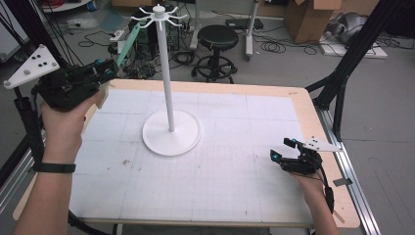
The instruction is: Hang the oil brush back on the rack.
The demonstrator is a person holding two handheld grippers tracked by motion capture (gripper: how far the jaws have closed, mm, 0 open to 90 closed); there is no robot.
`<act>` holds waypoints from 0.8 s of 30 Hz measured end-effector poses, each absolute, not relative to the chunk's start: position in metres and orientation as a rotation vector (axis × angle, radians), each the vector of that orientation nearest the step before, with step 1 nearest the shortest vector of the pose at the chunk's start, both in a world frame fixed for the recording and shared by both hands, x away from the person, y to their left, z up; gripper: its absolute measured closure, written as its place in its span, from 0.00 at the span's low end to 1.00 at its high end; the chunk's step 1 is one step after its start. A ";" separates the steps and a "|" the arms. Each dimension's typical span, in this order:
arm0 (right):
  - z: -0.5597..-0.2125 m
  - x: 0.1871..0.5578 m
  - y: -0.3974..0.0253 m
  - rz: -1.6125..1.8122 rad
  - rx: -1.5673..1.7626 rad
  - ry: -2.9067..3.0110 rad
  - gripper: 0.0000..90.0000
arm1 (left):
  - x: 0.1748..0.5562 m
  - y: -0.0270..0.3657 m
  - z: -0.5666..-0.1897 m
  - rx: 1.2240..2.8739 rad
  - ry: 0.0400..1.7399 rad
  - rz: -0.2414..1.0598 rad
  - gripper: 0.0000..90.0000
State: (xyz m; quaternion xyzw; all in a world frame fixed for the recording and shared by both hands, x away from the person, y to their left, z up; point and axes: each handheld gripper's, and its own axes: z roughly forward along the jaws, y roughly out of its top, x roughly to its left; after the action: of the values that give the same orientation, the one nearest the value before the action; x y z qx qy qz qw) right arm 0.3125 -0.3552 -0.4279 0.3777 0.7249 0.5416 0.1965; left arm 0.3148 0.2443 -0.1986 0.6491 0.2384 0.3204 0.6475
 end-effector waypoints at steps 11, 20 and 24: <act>-0.428 0.313 -0.355 1.517 1.061 2.028 0.19 | 0.322 0.238 -0.196 1.498 0.549 0.732 0.90; -0.428 0.313 -0.355 1.516 1.056 2.030 0.19 | 0.331 0.231 -0.194 1.538 0.558 0.726 0.90; -0.428 0.313 -0.355 1.516 1.058 2.029 0.19 | 0.334 0.228 -0.196 1.556 0.572 0.728 0.90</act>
State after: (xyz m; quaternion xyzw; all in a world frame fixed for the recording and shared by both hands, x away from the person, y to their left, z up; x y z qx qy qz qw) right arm 0.3129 -0.3552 -0.4285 0.3779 0.7246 0.5416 0.1970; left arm 0.3335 0.2277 -0.1962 0.6759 0.2485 0.3162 0.6176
